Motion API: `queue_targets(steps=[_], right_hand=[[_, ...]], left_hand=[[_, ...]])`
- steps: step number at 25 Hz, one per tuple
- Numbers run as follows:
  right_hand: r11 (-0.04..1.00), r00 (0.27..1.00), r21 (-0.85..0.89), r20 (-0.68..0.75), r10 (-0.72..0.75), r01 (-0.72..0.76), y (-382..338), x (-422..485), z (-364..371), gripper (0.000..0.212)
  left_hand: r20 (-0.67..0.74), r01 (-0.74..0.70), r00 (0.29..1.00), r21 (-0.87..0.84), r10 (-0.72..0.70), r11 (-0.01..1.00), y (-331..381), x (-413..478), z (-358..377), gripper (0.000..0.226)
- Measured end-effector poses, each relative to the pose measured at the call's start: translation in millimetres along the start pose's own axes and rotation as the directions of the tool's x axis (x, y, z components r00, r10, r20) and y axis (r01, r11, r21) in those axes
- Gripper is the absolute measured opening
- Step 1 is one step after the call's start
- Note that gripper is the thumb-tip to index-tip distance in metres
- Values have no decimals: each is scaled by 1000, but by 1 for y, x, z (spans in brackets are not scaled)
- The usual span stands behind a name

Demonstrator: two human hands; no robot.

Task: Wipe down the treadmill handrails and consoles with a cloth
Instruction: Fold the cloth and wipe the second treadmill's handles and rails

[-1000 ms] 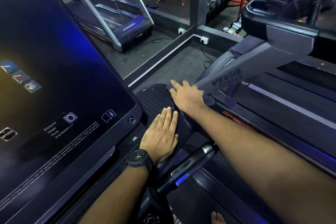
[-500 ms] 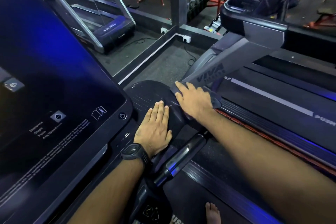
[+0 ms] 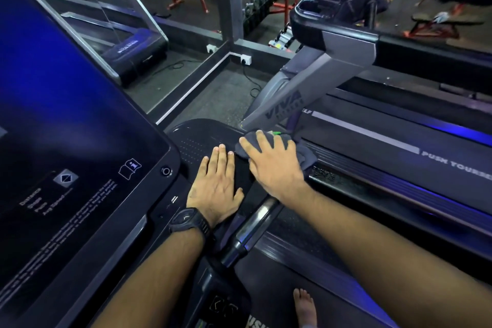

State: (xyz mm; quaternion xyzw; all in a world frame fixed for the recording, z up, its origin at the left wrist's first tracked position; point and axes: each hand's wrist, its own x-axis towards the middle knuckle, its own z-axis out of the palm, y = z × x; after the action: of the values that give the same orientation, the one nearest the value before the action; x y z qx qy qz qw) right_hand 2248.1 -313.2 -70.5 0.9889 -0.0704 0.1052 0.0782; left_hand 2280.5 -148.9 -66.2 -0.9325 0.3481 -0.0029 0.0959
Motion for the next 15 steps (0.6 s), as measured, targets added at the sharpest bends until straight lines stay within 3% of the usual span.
queue_targets(steps=[1,3,4,6,8,11,12,14,15], right_hand=[[997,997,46,55,53,-56,12,15,-6,57],[947,945,107,164,283,-302,14,23,-16,55],[941,941,79,105,321,-329,6,15,-11,55],[982,982,21,40,187,-188,-10,-10,-10,57],[996,996,67,77,47,-52,17,-4,-8,55],[886,880,157,280,383,-435,36,17,-24,52],[902,897,106,208,391,-418,26,8,-19,52],[971,972,72,64,224,-228,5,-23,-17,54],[990,990,65,59,125,-129,12,-25,-16,54]], left_hand=[[-10,-3,1000,-3,3,1000,0,1,1,88],[-9,-3,1000,-7,3,1000,0,0,2,89],[-6,-4,1000,-3,4,1000,0,0,3,90],[-8,-5,1000,5,5,1000,0,0,3,91],[-20,-12,1000,0,12,1000,1,1,2,92],[-17,-21,1000,-14,21,1000,2,0,4,92],[-19,-18,1000,-16,18,1000,1,1,5,92],[-34,-15,999,-12,15,1000,1,4,5,94],[-41,-15,999,-11,15,1000,1,6,4,95]])
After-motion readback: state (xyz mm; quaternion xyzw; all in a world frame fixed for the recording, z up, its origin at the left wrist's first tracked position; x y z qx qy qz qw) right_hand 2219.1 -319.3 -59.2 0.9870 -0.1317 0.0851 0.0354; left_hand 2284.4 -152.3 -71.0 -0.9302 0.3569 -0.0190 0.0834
